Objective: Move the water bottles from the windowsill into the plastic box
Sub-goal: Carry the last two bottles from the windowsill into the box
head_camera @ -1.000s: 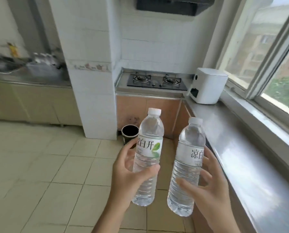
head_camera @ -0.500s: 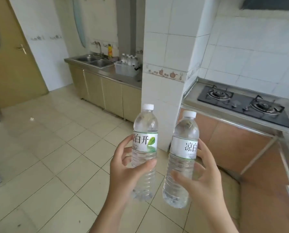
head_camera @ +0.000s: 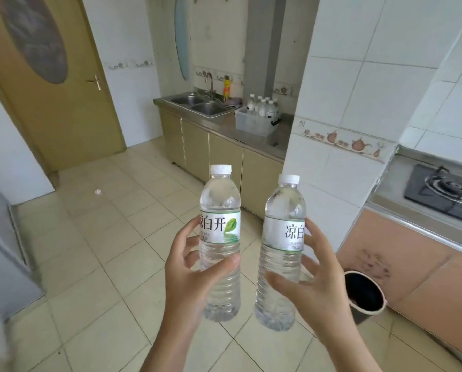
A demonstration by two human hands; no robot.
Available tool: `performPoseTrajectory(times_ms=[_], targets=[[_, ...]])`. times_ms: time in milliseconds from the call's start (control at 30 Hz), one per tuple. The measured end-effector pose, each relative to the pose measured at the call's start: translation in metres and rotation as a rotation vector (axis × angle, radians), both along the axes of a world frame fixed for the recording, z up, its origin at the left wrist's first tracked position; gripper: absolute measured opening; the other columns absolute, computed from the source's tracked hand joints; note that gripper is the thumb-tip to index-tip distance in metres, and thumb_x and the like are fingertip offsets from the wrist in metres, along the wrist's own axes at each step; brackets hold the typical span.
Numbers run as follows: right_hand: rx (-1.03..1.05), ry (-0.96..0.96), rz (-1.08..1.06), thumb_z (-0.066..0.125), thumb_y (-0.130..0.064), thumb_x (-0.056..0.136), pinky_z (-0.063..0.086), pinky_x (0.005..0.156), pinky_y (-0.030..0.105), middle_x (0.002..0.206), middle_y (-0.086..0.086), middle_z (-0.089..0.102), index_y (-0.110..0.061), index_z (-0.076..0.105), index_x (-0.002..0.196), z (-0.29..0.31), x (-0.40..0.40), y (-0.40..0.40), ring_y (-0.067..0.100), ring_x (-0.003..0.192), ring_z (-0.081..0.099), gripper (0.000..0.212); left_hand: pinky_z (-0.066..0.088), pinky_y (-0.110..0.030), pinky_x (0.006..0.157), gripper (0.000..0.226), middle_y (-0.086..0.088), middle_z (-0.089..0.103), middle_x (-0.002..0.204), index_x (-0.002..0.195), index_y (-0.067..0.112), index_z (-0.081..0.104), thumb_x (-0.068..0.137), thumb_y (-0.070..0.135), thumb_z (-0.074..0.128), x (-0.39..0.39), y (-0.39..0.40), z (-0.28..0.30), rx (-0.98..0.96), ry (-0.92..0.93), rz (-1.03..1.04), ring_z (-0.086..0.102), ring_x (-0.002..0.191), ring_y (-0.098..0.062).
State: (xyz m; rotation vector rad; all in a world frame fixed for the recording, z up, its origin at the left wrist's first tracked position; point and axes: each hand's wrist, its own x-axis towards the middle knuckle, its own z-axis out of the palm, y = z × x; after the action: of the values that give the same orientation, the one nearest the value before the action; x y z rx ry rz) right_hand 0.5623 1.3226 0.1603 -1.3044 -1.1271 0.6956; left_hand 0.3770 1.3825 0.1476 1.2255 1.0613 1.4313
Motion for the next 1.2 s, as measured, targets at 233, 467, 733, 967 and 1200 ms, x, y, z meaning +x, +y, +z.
performPoseTrajectory(times_ms=[233, 467, 733, 967, 1200], targets=[[0.017, 0.006, -0.015, 0.086, -0.003, 0.057, 0.051, 0.056, 0.010, 0.108, -0.038, 0.055, -0.063, 0.042, 0.118, 0.008, -0.019, 0.122, -0.019, 0.097, 0.055, 0.096, 0.055, -0.017, 0.066, 0.081, 0.005, 0.074, 0.106, 0.113, 0.056, 0.061, 0.041, 0.033, 0.091, -0.022, 0.126, 0.009, 0.015, 0.018, 0.002, 0.072, 0.092, -0.006], [0.018, -0.045, 0.009, 0.087, -0.002, 0.057, 0.052, 0.080, 0.028, 0.111, -0.037, 0.057, -0.067, 0.043, 0.115, 0.010, -0.017, 0.246, -0.014, 0.100, 0.057, 0.098, 0.054, -0.020, 0.068, 0.083, 0.009, 0.072, 0.105, 0.114, 0.056, 0.060, 0.040, 0.036, 0.091, -0.021, 0.239, 0.003, -0.001, 0.039, 0.019, 0.070, 0.095, -0.006], [0.019, -0.062, 0.109, 0.086, 0.001, 0.055, 0.055, 0.065, 0.017, 0.112, -0.030, 0.059, -0.051, 0.046, 0.125, 0.003, 0.005, 0.428, -0.004, 0.097, 0.064, 0.096, 0.054, -0.019, 0.069, 0.083, 0.015, 0.070, 0.106, 0.114, 0.059, 0.059, 0.039, 0.039, 0.090, 0.004, 0.402, 0.001, -0.026, 0.000, 0.092, 0.069, 0.096, -0.002], [0.015, -0.084, 0.178, 0.087, 0.001, 0.054, 0.046, 0.066, 0.002, 0.110, -0.030, 0.061, -0.038, 0.047, 0.131, 0.014, 0.017, 0.576, -0.009, 0.094, 0.062, 0.095, 0.054, -0.013, 0.060, 0.080, 0.019, 0.070, 0.101, 0.106, 0.065, 0.059, 0.037, 0.038, 0.089, 0.012, 0.539, 0.006, -0.047, -0.024, 0.166, 0.070, 0.090, 0.002], [-0.011, -0.075, 0.165, 0.088, -0.002, 0.052, 0.046, 0.061, 0.002, 0.106, -0.039, 0.057, -0.053, 0.044, 0.122, 0.008, 0.016, 0.695, -0.016, 0.090, 0.061, 0.097, 0.057, -0.030, 0.075, 0.084, 0.008, 0.070, 0.111, 0.112, 0.060, 0.058, 0.038, 0.039, 0.091, 0.012, 0.665, 0.005, -0.034, 0.009, 0.159, 0.070, 0.096, -0.008]])
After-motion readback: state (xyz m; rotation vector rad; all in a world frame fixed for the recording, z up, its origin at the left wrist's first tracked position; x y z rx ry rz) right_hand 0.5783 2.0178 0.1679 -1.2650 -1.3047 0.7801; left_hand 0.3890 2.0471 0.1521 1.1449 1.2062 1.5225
